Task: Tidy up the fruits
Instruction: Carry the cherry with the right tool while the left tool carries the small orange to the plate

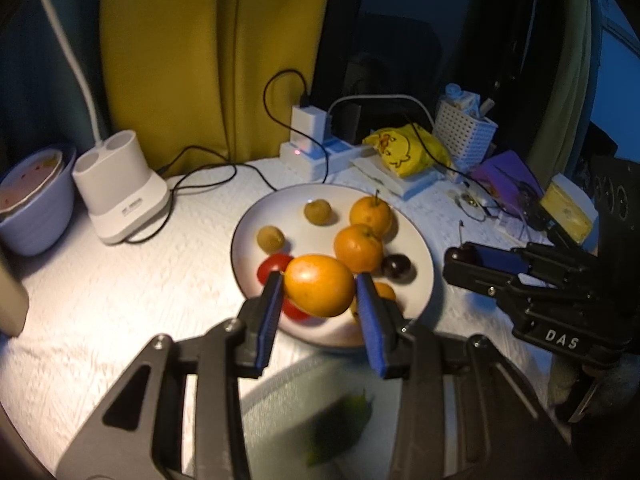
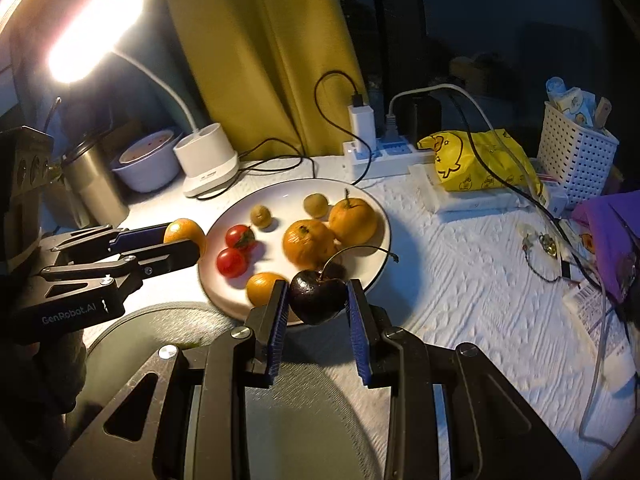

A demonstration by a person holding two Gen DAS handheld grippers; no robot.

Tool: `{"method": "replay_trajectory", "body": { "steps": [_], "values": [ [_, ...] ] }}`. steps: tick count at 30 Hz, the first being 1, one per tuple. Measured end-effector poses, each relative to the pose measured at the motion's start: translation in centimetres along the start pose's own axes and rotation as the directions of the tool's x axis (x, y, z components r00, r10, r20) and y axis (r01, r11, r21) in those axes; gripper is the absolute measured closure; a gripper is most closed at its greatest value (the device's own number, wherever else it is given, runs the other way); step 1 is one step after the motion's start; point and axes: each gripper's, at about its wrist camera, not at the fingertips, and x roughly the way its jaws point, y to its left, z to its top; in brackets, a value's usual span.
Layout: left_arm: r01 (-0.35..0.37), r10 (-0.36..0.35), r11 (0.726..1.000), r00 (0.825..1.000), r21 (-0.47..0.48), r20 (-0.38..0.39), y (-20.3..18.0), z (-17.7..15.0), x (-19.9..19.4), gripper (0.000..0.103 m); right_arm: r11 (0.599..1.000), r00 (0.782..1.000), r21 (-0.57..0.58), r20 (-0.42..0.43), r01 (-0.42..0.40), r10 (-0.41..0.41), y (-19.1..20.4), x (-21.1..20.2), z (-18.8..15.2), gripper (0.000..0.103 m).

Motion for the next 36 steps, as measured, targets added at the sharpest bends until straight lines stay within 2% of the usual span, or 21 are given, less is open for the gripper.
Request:
{"method": "replay_trajectory", "body": {
  "steps": [21, 36],
  "values": [
    [-0.013, 0.013, 1.0, 0.998, 0.0, -0.054, 0.4, 2.0, 5.7, 0.064, 0.999, 1.0, 0.047, -0.014, 0.007, -0.006, -3.3, 4.5, 1.8, 0.072],
    [-0.023, 0.023, 1.0, 1.0, -0.007, 0.006, -0.2, 2.0, 2.3, 0.062, 0.999, 1.0, 0.038, -0.004, 0.016, -0.016, -2.3, 3.3, 1.8, 0.07]
  ]
}}
